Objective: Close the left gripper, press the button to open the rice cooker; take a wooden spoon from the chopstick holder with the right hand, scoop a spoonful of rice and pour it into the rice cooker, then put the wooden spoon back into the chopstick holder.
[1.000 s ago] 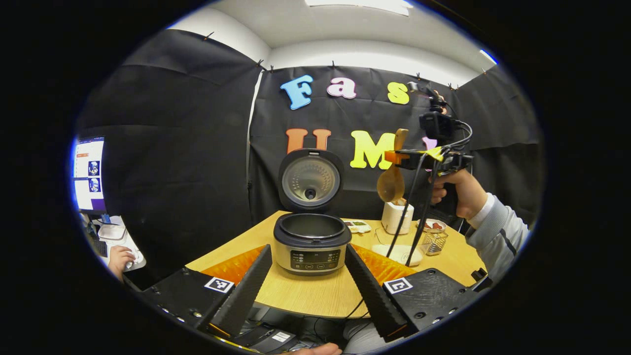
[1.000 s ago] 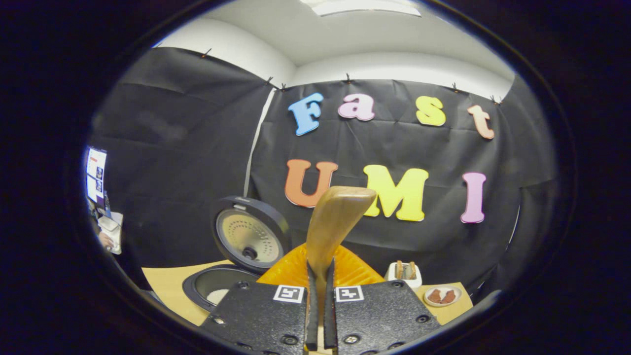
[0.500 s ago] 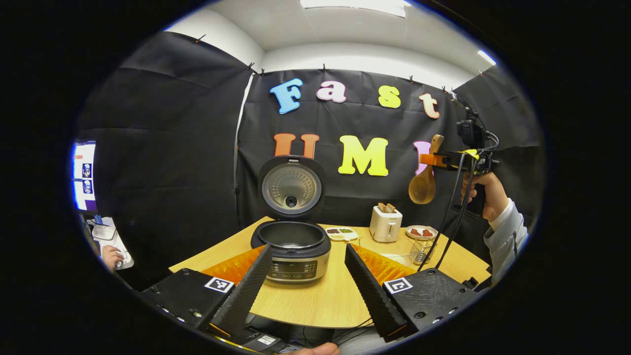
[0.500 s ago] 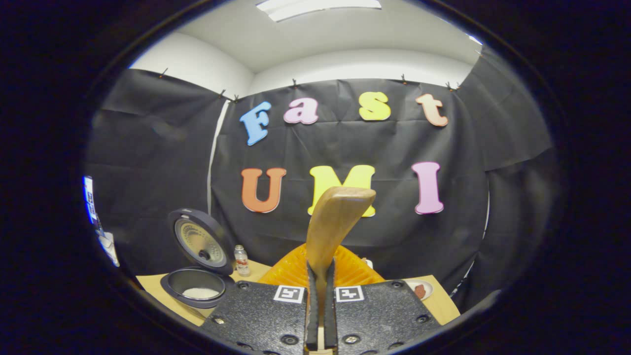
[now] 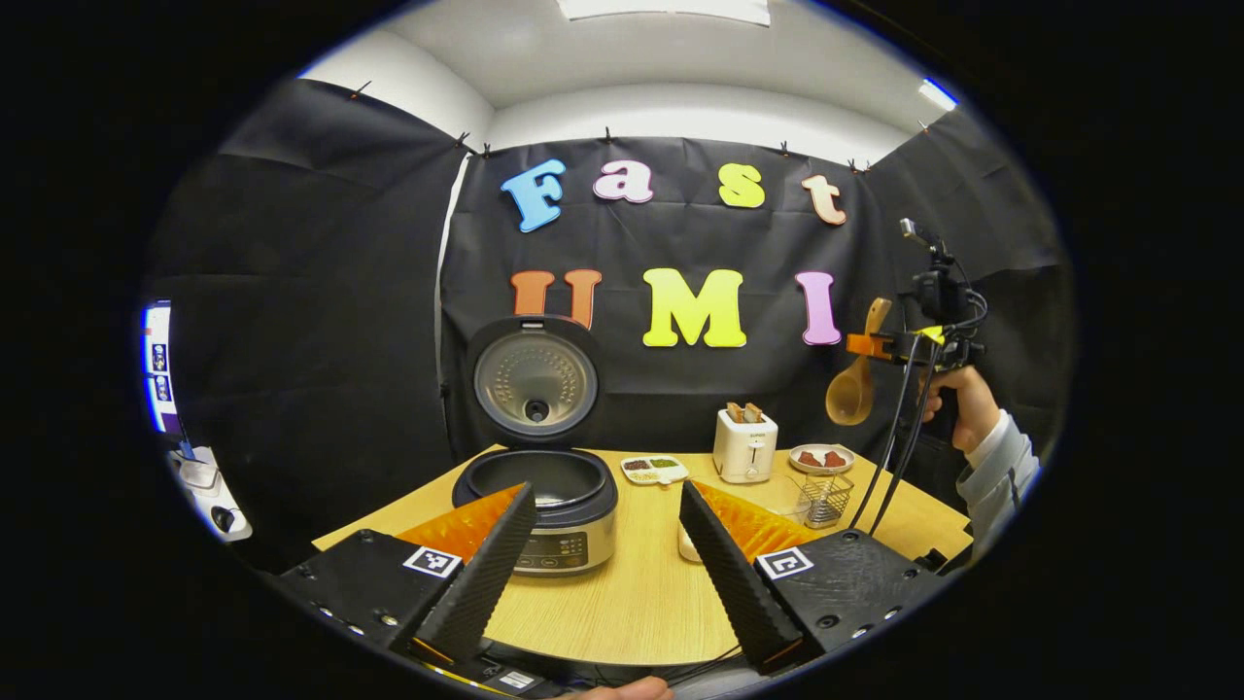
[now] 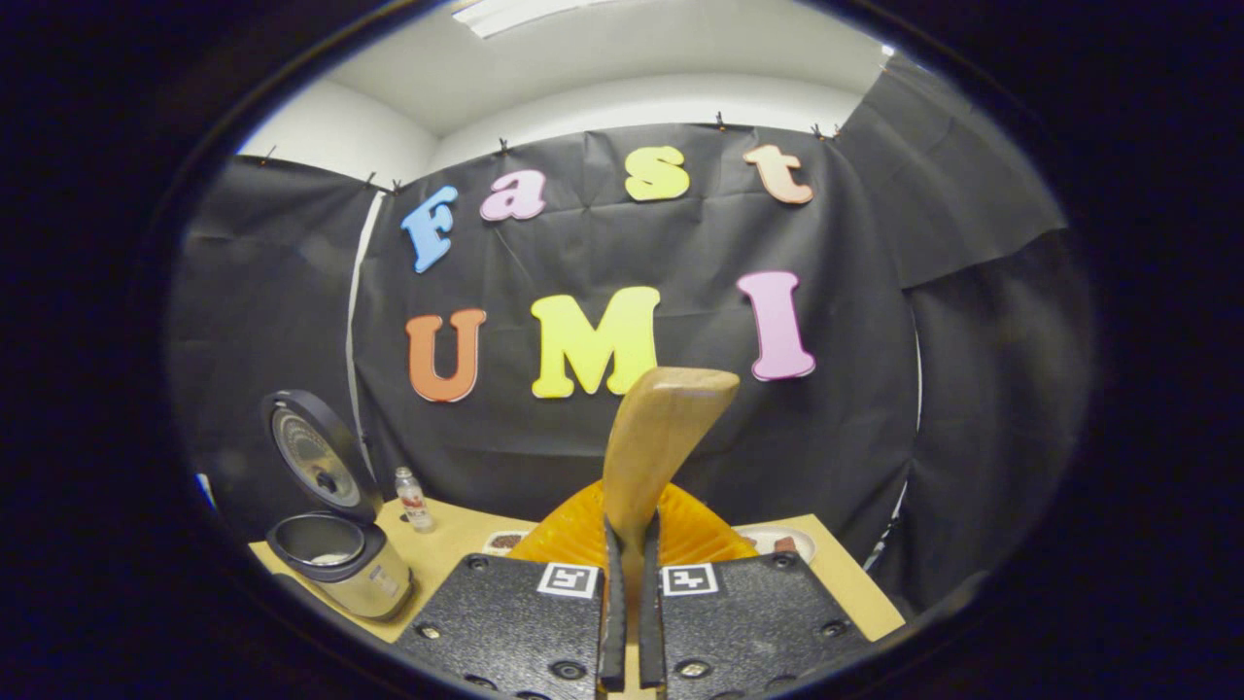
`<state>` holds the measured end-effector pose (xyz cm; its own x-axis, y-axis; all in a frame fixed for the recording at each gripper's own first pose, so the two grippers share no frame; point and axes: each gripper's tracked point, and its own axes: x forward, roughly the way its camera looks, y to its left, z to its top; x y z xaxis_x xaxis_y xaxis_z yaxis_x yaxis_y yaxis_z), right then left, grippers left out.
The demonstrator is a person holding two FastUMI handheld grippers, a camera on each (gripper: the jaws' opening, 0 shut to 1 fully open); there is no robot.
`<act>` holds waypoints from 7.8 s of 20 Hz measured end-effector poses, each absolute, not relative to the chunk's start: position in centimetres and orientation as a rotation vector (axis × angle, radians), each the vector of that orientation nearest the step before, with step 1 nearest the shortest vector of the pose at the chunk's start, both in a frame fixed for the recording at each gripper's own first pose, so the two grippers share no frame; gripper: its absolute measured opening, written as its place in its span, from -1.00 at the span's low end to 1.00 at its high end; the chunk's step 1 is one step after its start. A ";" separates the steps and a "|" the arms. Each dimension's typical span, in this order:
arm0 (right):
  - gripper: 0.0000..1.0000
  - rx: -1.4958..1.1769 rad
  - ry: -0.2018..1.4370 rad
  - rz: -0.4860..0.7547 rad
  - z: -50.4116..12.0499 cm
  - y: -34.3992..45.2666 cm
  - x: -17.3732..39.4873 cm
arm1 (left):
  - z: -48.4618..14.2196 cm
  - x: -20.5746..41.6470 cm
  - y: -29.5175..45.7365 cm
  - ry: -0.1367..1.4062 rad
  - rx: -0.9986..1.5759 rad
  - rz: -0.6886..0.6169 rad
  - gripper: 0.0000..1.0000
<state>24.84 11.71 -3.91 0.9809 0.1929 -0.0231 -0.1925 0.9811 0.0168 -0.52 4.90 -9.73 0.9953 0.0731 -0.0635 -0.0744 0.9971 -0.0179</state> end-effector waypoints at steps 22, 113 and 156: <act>0.88 0.186 0.222 0.018 -18.7 5.0 30.5 | -12.9 4.6 3.2 0.134 0.001 0.049 0.90; 0.89 -0.029 0.042 0.286 -10.5 15.6 -1.8 | -18.4 13.2 15.1 0.472 -0.052 0.204 0.87; 0.89 0.003 -0.019 0.115 -6.0 7.9 -2.0 | -4.1 0.1 6.5 0.045 0.023 0.070 0.88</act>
<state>-2.02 7.88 -6.01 0.9932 0.1146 0.0195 -0.1147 0.9934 0.0017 0.13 6.47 -4.12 0.9965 0.0704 -0.0446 -0.0694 0.9973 0.0243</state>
